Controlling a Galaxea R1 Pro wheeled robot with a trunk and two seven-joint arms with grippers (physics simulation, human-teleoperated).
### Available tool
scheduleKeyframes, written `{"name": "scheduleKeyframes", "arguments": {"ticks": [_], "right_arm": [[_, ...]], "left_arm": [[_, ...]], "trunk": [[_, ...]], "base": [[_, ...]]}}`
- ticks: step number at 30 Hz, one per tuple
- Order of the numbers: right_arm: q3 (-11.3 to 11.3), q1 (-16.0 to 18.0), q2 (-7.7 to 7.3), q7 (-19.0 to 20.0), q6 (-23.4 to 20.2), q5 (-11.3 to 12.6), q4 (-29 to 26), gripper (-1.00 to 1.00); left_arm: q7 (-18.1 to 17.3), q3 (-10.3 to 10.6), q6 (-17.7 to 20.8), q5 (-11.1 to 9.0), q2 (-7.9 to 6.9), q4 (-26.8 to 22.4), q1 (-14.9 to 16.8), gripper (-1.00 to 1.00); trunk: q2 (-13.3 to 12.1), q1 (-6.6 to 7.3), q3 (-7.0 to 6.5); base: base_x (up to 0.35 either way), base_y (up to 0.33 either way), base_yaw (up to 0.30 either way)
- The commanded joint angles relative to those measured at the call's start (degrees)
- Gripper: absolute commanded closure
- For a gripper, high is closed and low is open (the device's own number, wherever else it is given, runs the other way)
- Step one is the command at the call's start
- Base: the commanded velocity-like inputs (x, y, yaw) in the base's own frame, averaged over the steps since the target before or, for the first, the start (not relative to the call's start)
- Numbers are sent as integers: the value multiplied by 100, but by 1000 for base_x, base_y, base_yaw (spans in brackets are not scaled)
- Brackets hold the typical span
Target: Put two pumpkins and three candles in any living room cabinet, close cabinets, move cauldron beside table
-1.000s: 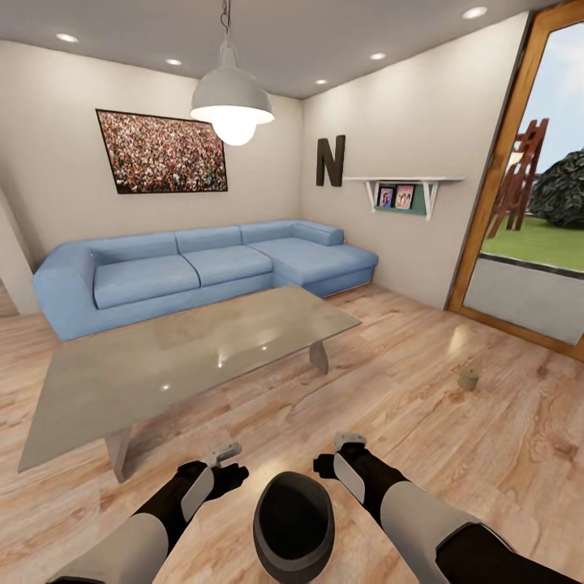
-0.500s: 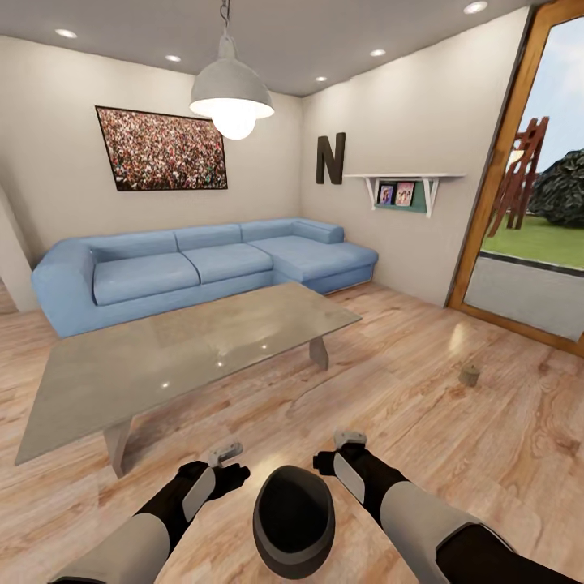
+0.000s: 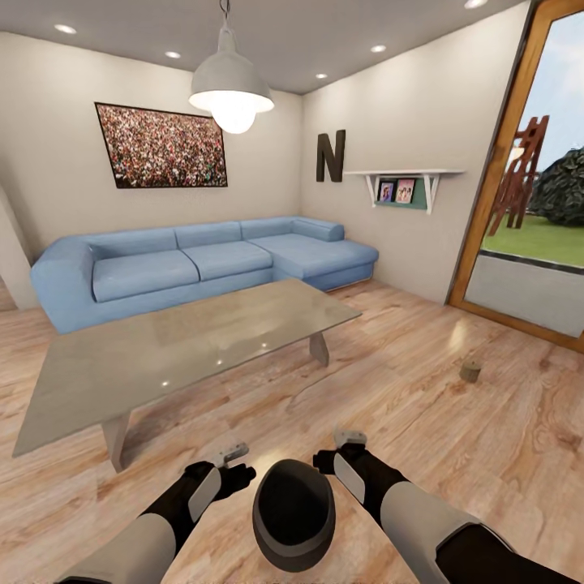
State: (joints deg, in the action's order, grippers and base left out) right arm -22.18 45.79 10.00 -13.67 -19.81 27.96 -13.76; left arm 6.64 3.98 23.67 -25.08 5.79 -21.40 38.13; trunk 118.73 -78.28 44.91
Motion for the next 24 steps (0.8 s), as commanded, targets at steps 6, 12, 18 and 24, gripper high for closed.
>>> {"name": "scheduleKeyframes", "arguments": {"ticks": [6, 12, 18, 24], "right_arm": [[-40, 7, 0, -45, 20, 26, 3, -100], [-39, 9, 0, -43, 21, 25, 5, -100], [-41, 9, 0, -47, 21, 25, -2, -100], [-40, 9, 0, -48, 21, 25, -2, -100]], "left_arm": [[47, 43, 23, -59, 0, -13, 1, -100], [44, 44, 23, -59, 1, -13, 1, -100], [42, 44, 23, -59, 1, -13, 1, -100], [42, 46, 23, -59, 1, -14, 1, -100]], "trunk": [[245, -132, 114], [485, -263, 208], [726, -395, 313], [967, -527, 421]], "base": [[0, 0, -2], [0, 0, -118], [0, 0, -20], [0, 0, -1]]}}
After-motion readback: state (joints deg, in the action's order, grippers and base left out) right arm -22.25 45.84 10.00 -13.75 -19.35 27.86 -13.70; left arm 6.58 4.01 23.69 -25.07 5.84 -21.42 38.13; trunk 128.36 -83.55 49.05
